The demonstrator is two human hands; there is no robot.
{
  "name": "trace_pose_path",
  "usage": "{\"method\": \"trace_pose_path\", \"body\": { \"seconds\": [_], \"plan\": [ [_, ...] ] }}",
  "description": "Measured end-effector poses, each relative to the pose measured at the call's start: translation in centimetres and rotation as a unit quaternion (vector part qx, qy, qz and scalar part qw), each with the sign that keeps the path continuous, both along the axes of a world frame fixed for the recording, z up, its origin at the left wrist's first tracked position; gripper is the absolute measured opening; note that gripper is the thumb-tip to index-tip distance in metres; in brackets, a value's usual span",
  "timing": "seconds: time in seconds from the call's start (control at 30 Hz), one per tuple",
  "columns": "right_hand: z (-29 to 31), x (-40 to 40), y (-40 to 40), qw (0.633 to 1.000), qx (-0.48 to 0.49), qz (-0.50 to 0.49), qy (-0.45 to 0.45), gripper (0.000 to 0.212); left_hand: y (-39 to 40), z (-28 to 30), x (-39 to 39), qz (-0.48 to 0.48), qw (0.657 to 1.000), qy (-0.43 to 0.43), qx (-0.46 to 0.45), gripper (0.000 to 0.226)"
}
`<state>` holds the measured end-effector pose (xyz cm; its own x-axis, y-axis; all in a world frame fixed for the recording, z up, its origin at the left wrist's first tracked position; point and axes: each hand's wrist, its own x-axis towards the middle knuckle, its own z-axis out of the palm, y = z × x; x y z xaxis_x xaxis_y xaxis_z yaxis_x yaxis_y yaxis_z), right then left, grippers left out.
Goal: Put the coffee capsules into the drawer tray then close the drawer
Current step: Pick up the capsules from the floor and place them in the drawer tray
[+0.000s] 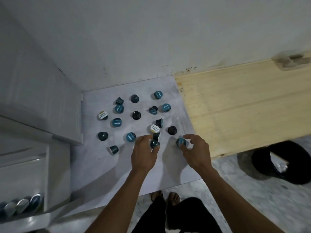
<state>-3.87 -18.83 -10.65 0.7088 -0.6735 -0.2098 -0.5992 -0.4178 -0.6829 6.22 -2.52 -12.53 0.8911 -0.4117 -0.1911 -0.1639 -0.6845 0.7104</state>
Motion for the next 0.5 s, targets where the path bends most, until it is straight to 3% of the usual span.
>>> {"method": "trace_pose_path", "body": {
  "seconds": [0.2, 0.37, 0.5],
  "plan": [
    [-2.8, 0.1, 0.1, 0.998, -0.007, 0.061, 0.024, 0.025, -1.6, -2.4, 0.0, 0.017, 0.997, 0.008, 0.068, 0.019],
    [-4.2, 0.4, -0.4, 0.994, -0.019, 0.108, 0.009, 0.027, -1.8, -2.7, -0.8, 0.042, 0.997, 0.003, 0.059, 0.015],
    [-4.7, 0.9, -0.3, 0.989, -0.021, 0.137, -0.05, 0.026, -1.1, -2.8, -1.5, 0.043, 0.998, 0.001, 0.038, 0.032]
  ]
}}
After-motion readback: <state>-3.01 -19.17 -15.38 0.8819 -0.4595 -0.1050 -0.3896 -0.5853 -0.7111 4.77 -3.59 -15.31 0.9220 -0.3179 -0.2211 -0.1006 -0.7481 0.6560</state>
